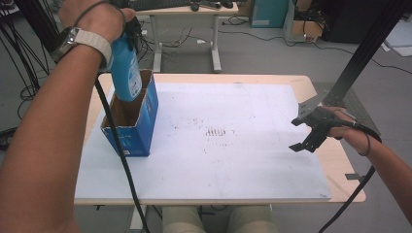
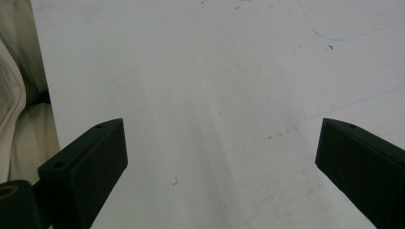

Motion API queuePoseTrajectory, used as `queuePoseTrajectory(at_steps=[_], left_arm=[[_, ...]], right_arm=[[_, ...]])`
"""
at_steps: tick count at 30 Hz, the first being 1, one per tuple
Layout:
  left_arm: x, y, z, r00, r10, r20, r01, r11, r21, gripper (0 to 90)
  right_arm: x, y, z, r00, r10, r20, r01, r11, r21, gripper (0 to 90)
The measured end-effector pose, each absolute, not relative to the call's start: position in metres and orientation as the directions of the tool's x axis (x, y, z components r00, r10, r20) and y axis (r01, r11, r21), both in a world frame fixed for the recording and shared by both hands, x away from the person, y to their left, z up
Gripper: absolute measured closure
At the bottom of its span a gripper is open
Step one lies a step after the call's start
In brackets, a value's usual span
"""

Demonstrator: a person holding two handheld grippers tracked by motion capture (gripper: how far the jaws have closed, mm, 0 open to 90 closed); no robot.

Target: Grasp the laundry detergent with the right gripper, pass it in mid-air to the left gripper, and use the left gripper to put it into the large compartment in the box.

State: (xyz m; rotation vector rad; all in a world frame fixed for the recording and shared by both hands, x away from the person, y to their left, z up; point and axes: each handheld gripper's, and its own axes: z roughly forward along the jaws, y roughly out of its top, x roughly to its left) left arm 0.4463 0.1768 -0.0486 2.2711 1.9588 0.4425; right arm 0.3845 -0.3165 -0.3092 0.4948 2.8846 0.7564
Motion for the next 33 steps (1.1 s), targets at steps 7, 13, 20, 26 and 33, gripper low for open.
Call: queuePoseTrajectory(at_steps=[7, 13, 20, 26, 33], left_arm=[[0.447, 0.189, -0.061, 0.085, 0.987, 0.139, 0.953, -0.121, 0.276, 37.6], [0.449, 0.194, -0.074, 0.07, 0.988, 0.135, 0.958, -0.104, 0.267, 37.6], [0.454, 0.2, -0.093, 0.061, 0.989, 0.135, 0.961, -0.095, 0.261, 37.6], [0.456, 0.204, -0.107, 0.059, 0.989, 0.135, 0.961, -0.092, 0.259, 37.7], [0.459, 0.209, -0.126, 0.054, 0.991, 0.124, 0.965, -0.084, 0.248, 37.6]], right_arm=[[0.386, -0.319, -0.311, -0.933, 0.358, -0.03, 0.298, 0.816, 0.495, 3.6], [0.386, -0.319, -0.313, -0.935, 0.354, -0.021, 0.3, 0.822, 0.485, 3.7], [0.385, -0.321, -0.313, -0.932, 0.361, -0.021, 0.305, 0.817, 0.489, 3.7], [0.385, -0.324, -0.314, -0.931, 0.364, -0.019, 0.31, 0.816, 0.488, 3.7], [0.386, -0.325, -0.314, -0.927, 0.375, -0.013, 0.321, 0.812, 0.488, 3.7]])
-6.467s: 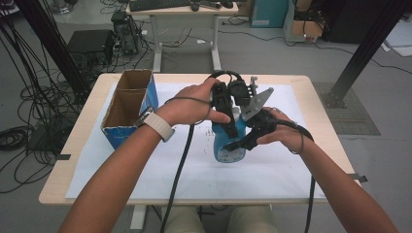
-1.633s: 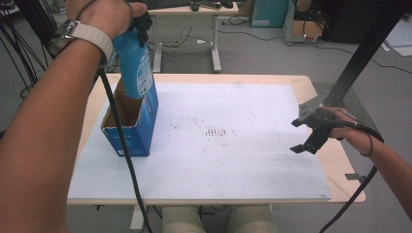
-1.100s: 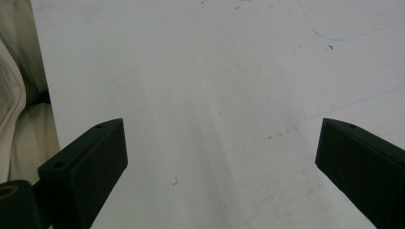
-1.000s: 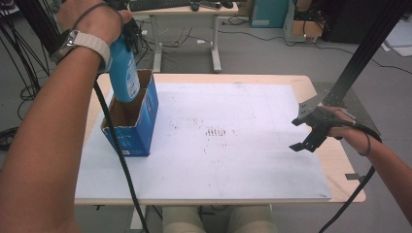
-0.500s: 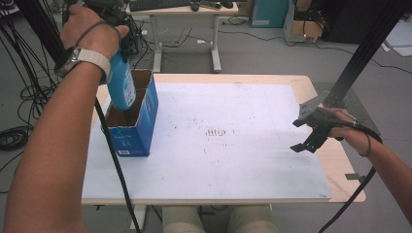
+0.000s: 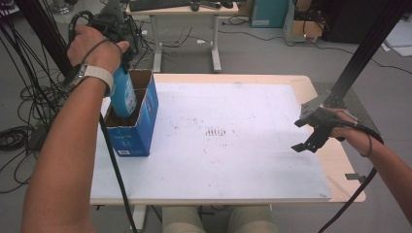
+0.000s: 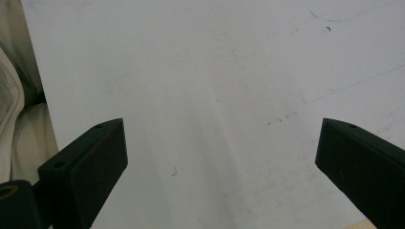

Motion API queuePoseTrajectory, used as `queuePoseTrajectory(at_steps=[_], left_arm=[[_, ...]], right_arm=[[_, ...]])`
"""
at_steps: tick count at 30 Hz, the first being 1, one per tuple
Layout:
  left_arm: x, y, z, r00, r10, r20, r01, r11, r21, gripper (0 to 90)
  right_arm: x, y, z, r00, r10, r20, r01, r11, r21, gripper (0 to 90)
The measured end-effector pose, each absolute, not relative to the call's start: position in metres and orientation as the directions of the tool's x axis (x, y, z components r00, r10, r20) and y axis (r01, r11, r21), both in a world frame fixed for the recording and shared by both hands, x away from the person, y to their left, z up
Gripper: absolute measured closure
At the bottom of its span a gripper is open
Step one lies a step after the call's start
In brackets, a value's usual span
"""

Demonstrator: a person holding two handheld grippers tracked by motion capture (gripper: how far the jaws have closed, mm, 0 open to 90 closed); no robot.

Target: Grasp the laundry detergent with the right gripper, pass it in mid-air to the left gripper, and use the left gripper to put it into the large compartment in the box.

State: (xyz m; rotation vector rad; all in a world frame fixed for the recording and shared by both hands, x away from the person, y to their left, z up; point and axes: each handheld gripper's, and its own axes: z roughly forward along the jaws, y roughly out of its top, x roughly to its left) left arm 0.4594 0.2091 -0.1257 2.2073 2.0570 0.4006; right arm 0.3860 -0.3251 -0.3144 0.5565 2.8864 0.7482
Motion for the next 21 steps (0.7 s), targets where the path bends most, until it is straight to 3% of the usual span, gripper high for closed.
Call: queuePoseTrajectory(at_steps=[4, 6, 21], left_arm=[[0.46, 0.211, -0.137, 0.06, 0.99, 0.126, 0.966, -0.089, 0.242, 37.6], [0.461, 0.211, -0.144, 0.067, 0.989, 0.13, 0.967, -0.096, 0.237, 37.6], [0.461, 0.215, -0.191, 0.081, 0.989, 0.125, 0.966, -0.108, 0.234, 37.6]], right_arm=[[0.386, -0.326, -0.315, -0.924, 0.383, -0.012, 0.329, 0.811, 0.484, 3.7], [0.391, -0.327, -0.318, -0.941, 0.338, -0.036, 0.274, 0.816, 0.51, 3.7], [0.391, -0.325, -0.323, -0.936, 0.351, -0.024, 0.292, 0.815, 0.501, 3.6]])
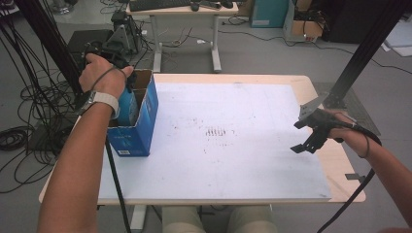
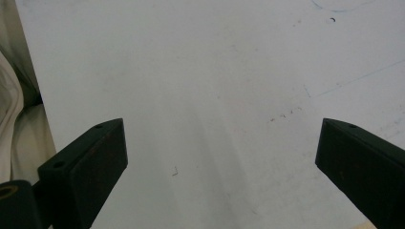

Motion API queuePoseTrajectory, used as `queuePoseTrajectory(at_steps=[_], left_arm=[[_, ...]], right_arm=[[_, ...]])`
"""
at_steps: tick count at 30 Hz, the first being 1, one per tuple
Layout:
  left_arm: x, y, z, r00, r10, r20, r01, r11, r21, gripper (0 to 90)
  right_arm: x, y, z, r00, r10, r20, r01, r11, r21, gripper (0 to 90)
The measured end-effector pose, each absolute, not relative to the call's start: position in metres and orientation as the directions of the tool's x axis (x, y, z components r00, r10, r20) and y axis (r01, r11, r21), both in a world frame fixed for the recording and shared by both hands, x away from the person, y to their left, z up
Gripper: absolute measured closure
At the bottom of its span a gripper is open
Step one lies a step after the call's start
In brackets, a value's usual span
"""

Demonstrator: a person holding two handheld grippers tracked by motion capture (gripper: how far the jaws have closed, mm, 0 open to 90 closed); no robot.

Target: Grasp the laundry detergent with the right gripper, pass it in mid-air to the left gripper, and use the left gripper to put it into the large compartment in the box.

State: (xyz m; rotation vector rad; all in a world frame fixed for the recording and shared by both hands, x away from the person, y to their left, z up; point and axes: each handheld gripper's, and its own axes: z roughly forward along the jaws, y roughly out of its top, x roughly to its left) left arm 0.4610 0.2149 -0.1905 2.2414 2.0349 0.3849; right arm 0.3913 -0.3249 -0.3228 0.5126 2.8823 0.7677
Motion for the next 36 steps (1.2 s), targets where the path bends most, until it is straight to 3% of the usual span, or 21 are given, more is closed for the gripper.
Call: queuePoseTrajectory(at_steps=[3, 5, 36], left_arm=[[0.461, 0.215, -0.199, 0.083, 0.989, 0.12, 0.965, -0.11, 0.239, 37.6], [0.462, 0.215, -0.204, 0.083, 0.99, 0.115, 0.966, -0.108, 0.236, 37.6], [0.464, 0.219, -0.26, 0.105, 0.987, 0.121, 0.972, -0.127, 0.197, 37.6]], right_arm=[[0.391, -0.325, -0.324, -0.935, 0.353, -0.018, 0.297, 0.813, 0.501, 3.7], [0.387, -0.325, -0.324, -0.919, 0.393, 0.011, 0.35, 0.805, 0.478, 3.7], [0.39, -0.328, -0.33, -0.915, 0.403, 0.032, 0.37, 0.804, 0.465, 3.6]])
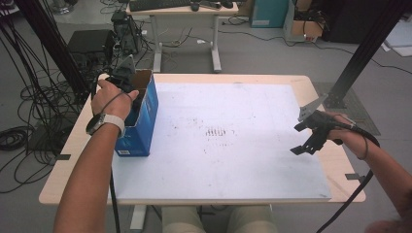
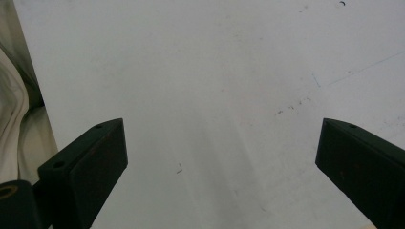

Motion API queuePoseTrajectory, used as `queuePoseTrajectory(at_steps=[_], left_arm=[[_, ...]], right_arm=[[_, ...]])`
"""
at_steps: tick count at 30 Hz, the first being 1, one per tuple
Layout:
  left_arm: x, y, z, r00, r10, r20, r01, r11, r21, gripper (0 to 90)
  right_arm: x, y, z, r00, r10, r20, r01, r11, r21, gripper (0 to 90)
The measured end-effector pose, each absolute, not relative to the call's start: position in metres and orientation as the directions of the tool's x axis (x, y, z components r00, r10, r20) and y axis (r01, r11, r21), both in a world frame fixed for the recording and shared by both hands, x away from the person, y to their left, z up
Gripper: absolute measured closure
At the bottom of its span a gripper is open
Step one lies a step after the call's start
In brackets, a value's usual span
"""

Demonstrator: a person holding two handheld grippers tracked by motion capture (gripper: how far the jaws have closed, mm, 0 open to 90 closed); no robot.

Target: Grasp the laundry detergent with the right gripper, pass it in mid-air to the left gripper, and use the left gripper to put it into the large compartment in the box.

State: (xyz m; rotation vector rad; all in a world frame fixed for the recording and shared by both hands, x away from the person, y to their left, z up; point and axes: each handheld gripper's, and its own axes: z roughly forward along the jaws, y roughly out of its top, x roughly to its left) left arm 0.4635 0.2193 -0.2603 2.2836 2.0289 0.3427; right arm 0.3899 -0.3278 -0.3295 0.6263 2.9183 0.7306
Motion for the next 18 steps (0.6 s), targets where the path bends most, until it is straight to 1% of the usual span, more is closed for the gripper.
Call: queuePoseTrajectory(at_steps=[18], left_arm=[[0.4642, 0.2212, -0.2602, 0.105, 0.988, 0.116, 0.976, -0.125, 0.18, 37.4]], right_arm=[[0.3884, -0.3284, -0.3302, -0.912, 0.408, 0.035, 0.375, 0.799, 0.469, 3.6]])
